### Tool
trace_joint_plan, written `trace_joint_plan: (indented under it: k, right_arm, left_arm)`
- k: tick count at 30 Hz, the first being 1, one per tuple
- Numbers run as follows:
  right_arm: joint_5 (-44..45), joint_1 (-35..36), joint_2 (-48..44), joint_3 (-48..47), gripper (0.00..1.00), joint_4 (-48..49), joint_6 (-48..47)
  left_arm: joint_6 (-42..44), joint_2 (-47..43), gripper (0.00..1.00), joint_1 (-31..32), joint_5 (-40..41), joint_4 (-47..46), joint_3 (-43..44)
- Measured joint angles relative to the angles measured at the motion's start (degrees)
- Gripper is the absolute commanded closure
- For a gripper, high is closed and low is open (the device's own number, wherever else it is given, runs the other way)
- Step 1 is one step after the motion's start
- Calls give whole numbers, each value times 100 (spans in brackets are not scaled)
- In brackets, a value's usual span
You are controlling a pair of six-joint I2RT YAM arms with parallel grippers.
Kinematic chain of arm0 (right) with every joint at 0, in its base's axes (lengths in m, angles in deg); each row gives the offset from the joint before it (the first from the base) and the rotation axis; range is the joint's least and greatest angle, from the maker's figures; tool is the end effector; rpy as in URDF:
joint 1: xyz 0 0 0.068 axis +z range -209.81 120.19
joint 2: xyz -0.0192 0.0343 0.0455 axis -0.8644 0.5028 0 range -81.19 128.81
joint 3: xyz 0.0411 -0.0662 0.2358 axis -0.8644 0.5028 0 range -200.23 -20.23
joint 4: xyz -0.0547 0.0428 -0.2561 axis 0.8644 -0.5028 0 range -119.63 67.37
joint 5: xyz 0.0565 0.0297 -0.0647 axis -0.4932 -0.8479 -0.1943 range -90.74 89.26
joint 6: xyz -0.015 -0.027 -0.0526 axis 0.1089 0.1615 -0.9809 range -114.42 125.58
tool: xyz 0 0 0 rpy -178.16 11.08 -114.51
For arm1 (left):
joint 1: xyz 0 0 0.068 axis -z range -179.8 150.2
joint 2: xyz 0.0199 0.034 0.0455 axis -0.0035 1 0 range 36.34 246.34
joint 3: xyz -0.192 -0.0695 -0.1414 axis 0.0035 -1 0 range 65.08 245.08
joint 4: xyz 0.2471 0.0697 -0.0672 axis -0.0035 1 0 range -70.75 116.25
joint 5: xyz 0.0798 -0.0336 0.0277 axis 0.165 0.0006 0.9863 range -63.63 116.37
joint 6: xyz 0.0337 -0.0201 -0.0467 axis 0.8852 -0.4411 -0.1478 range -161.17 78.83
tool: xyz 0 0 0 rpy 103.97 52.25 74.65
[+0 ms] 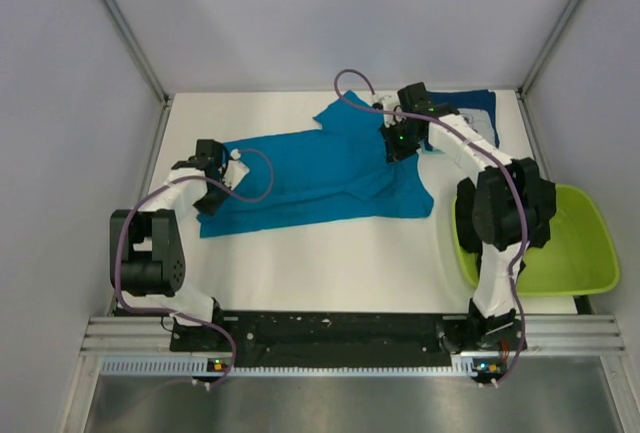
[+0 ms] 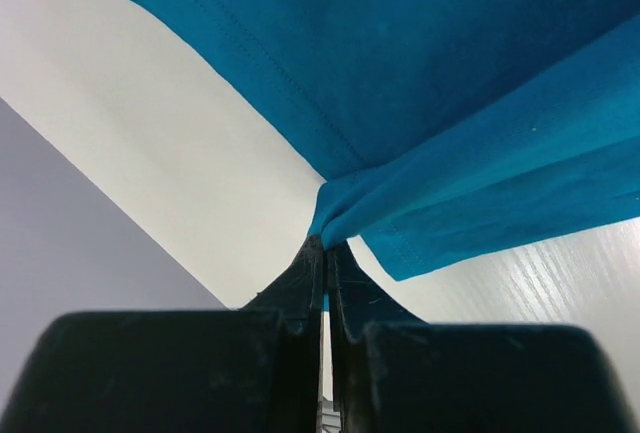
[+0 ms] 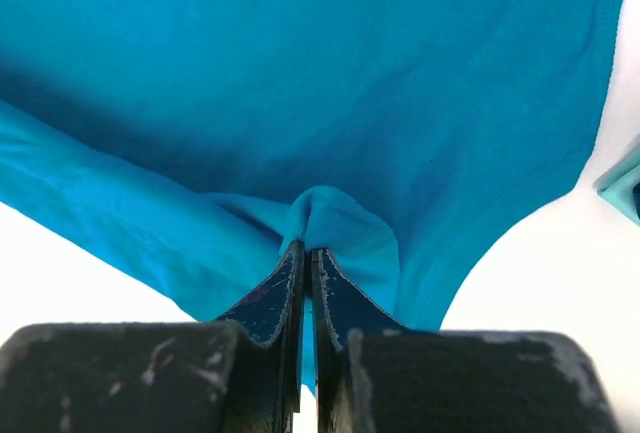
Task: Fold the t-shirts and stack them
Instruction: Fold the flattened tshirt in 1/3 of the way
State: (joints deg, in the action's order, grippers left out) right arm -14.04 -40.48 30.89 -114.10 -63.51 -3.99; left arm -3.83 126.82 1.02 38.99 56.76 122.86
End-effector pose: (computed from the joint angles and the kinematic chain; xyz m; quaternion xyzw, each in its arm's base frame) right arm 0.3984 0.1508 0.2122 -0.2687 0.9194 0.1337 0.2542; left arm 0.3043 0.0057 0.1565 0.3022 0.9315 0.1564 0.1282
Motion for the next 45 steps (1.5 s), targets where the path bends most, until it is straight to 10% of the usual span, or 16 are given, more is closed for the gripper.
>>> trace_joint_plan:
  k: [7,12,16,27,33,39,45]
  right_arm:
    - [-20,-157,234,-85,100,9,-2]
    - [-94,-188,514,-334,95,17,125]
    - [-138,-188,997,-826,80,92,542]
    - [201,-380,2229,-2603,57,323,2426]
    - [761,-380,461,-511,35,378,2144]
    - [1432,-284,-1790,1635,34,295,2087]
    - [1716,-286,-1445,2629,41,269,2159]
  left_arm:
    - [-216,278,92,-2,9,4,83]
    - [-374,442,51,-20,122,-98,223]
    - [-595,555,41,-166,339,-439,391]
    - [-1038,1290,41,-542,518,-1051,2175]
    - [-463,232,37,-557,-603,-820,1045]
    - [898,-1443,24,-518,-1641,-297,-577]
    - [1770,-1585,29,-435,-1792,-474,-1541]
